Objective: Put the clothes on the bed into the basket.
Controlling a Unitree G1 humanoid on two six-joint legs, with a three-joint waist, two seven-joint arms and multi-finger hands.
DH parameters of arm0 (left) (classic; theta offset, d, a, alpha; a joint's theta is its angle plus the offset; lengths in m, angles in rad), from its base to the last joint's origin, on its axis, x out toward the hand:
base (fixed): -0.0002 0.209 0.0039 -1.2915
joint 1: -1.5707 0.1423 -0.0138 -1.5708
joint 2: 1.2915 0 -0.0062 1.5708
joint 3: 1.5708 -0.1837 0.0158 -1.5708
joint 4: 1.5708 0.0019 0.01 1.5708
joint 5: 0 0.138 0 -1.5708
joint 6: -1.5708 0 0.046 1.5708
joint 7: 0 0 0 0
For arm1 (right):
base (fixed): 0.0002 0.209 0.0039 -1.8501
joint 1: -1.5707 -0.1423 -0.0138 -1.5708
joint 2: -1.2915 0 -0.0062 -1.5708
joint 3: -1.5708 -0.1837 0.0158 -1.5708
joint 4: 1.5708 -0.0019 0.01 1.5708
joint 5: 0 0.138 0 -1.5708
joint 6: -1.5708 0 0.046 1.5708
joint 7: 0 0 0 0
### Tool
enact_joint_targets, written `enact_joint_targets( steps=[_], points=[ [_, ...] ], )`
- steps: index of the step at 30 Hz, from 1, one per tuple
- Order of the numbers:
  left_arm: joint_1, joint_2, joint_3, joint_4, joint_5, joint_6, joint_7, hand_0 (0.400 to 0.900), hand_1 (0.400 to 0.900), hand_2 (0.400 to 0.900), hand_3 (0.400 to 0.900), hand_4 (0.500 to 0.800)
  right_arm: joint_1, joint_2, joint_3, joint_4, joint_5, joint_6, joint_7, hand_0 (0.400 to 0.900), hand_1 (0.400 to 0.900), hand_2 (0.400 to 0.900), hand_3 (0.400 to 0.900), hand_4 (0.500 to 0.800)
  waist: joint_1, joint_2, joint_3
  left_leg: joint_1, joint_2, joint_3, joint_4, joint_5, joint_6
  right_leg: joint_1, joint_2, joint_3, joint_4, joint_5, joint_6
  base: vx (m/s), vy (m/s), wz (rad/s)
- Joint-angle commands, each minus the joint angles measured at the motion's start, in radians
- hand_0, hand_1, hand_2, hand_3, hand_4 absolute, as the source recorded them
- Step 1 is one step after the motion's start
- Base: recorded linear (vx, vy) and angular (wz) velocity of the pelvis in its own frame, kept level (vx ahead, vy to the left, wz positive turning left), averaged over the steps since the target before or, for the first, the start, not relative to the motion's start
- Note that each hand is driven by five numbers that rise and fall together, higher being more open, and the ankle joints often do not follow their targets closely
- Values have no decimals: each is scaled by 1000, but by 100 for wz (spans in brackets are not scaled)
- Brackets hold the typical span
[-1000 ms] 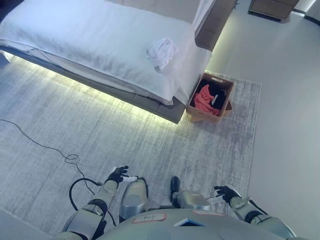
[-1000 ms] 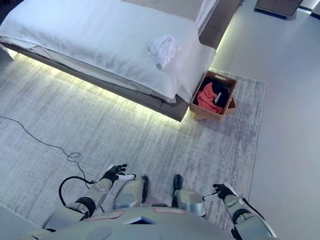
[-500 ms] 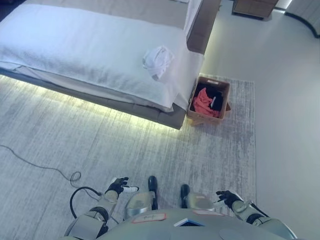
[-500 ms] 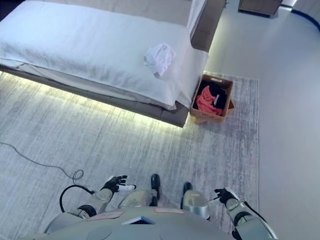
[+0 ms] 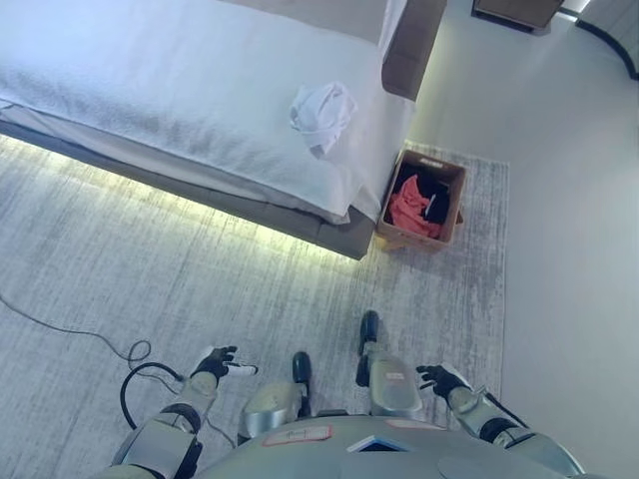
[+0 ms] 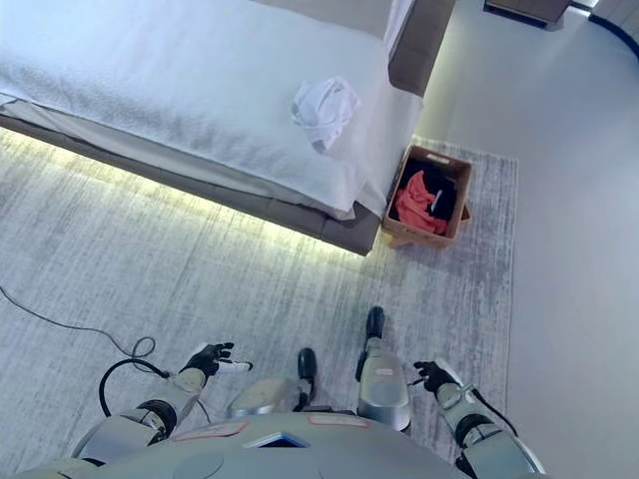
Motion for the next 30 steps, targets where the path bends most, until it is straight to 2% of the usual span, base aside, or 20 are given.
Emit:
enact_joint_targets(
  steps=[1,3,4,5,6,8,9,10,12,15,18,19,21,23,25,28,30],
  points=[
    [-29,-1,5,-7,22,-32,0,900,900,900,900,800,-17,-39,-23,23,29,0,-20,900,900,900,900,800,-15,-5,-16,30,53,-27,-3,-90,-136,27,35,20,-36,159,-19,417,-339,29],
    [-25,-9,-5,-7,25,-30,-1,900,900,900,900,800,-15,-51,-34,32,43,-7,-21,900,900,900,900,800,-25,5,-50,72,105,-21,-3,-108,-155,60,70,6,-25,140,-36,409,-313,27],
    [-25,-9,-5,-7,25,-30,-1,900,900,900,900,800,-15,-51,-34,32,43,-7,-21,900,900,900,900,800,-27,3,-52,69,103,-22,-3,-106,-155,58,68,5,-26,141,-36,567,-405,45],
    [-9,-15,-3,-15,15,-33,-6,900,900,900,900,800,-7,-62,-48,40,55,-17,-22,900,900,900,900,800,-31,20,-76,114,155,-20,-3,-91,-173,88,110,20,5,87,-64,503,-373,25],
    [-1,-19,-1,-27,7,-35,-9,900,900,900,900,800,-6,-73,-43,41,52,-18,-21,900,900,900,900,800,-26,28,-74,106,173,-19,68,-76,-181,118,123,14,10,66,-77,599,-465,19],
    [1,-20,-3,-43,0,-36,-3,900,900,900,900,800,-18,-83,-25,32,50,-25,-21,900,900,900,900,800,-11,29,-64,36,166,-36,278,-11,-194,169,145,18,7,39,-108,255,-275,-7],
    [1,-19,-3,-43,0,-35,-3,900,900,900,900,800,-18,-82,-25,32,50,-25,-21,900,900,900,900,800,-13,27,-66,31,164,-38,279,-10,-194,166,142,16,7,40,-108,239,-379,2],
    [-12,-13,-16,-78,6,-39,20,900,900,900,900,800,-35,-96,-32,23,86,-31,-19,900,900,900,900,800,14,14,-30,-84,139,-62,533,46,-187,220,148,22,0,16,-137,205,-343,2],
    [-21,-8,-29,-127,9,-48,52,900,900,900,900,800,-56,-106,-48,16,120,-37,-36,900,900,900,900,800,34,2,-10,-167,129,-61,647,54,-177,267,149,20,-17,-1,-152,222,-343,-1],
    [-7,-27,-22,-141,-17,-53,63,900,900,900,900,800,-83,-111,-58,9,161,-47,-55,900,900,900,900,800,62,0,-7,-270,102,-35,575,30,-167,306,144,36,-32,-19,-152,209,-164,-11],
    [-11,-22,-23,-125,-12,-51,62,900,900,900,900,800,-98,-100,-34,-20,161,-53,-54,900,900,900,900,800,71,15,-23,-242,100,-7,311,35,-163,329,149,48,-36,-39,-142,272,-27,-31],
    [-14,-23,-29,-111,0,-50,64,900,900,900,900,800,-98,-96,-17,-37,149,-57,-56,900,900,900,900,800,72,34,-28,-239,106,-10,181,87,-169,336,162,48,-36,-50,-139,290,30,-27],
    [-11,-31,-35,-100,11,-48,66,900,900,900,900,800,-97,-98,-1,-77,140,-62,-58,900,900,900,900,800,73,61,-36,-237,93,-24,21,147,-178,354,182,55,-36,-68,-136,293,59,-38],
    [2,-48,-38,-77,24,-48,62,900,900,900,900,800,-98,-100,15,-134,123,-68,-56,900,900,900,900,800,65,81,-40,-303,72,-31,-3,151,-203,375,198,77,-36,-90,-135,315,95,-59],
    [24,-51,-30,-67,28,-47,57,900,900,900,900,800,-95,-105,31,-210,103,-73,-48,900,900,900,900,800,69,84,-43,-283,75,-30,-3,179,-209,399,204,112,-36,-104,-133,328,124,-80],
    [56,-52,-9,-63,41,-52,62,900,900,900,900,800,-75,-128,28,-390,77,-81,-36,900,900,900,900,800,70,77,-62,-241,71,-25,-3,188,-185,444,186,147,-34,-132,-117,347,213,-66],
    [65,-45,-7,-75,49,-56,72,900,900,900,900,800,-56,-143,-1,-481,79,-91,-40,900,900,900,900,800,69,58,-80,-213,53,-29,2,167,-157,452,146,162,13,-154,-98,379,277,-33]
  ],
)
